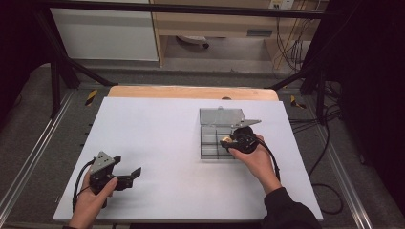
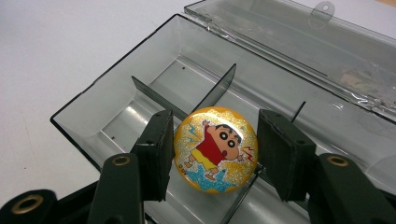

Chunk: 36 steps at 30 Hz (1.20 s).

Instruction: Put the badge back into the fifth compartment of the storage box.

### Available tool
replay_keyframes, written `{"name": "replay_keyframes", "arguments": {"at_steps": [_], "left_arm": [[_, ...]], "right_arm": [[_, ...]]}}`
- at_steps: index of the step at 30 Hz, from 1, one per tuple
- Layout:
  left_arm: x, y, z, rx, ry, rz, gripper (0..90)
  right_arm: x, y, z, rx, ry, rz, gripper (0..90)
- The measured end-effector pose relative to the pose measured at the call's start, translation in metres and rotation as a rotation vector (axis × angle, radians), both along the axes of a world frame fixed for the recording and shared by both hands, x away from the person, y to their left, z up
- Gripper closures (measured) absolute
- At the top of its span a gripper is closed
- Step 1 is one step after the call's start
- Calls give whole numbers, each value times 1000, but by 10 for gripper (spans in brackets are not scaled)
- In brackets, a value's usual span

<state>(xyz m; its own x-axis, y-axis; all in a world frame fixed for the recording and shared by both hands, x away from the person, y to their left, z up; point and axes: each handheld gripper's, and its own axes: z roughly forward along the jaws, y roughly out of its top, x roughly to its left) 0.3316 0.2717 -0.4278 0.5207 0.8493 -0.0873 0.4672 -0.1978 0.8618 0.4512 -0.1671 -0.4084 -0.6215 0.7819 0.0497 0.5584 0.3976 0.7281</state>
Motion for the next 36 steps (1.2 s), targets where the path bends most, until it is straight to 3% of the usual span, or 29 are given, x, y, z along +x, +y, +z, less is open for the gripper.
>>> {"name": "replay_keyframes", "arguments": {"at_steps": [36], "left_arm": [[0,-1,-1,6,4,-9,71]], "right_arm": [[0,5,-9,-12,23,8,478]]}}
